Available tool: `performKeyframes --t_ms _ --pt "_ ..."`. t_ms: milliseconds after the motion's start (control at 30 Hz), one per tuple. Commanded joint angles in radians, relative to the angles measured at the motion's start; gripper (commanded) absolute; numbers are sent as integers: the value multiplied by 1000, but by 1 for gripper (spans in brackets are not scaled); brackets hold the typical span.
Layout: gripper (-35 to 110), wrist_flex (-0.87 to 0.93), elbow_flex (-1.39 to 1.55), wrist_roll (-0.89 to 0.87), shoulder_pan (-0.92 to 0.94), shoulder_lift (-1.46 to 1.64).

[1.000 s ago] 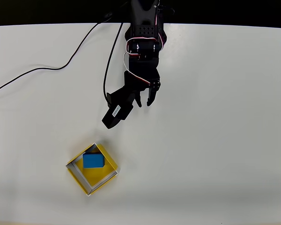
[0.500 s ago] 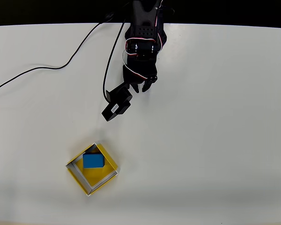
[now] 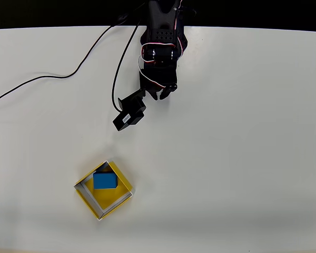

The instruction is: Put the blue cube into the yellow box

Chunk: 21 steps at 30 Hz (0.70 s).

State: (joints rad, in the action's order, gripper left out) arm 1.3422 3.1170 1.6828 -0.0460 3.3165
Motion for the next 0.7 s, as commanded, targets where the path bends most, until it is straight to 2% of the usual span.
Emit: performKeyframes --t_ms 0,667 --pt "0 15 28 -98 0 29" --pt "0 11 28 -132 0 28"
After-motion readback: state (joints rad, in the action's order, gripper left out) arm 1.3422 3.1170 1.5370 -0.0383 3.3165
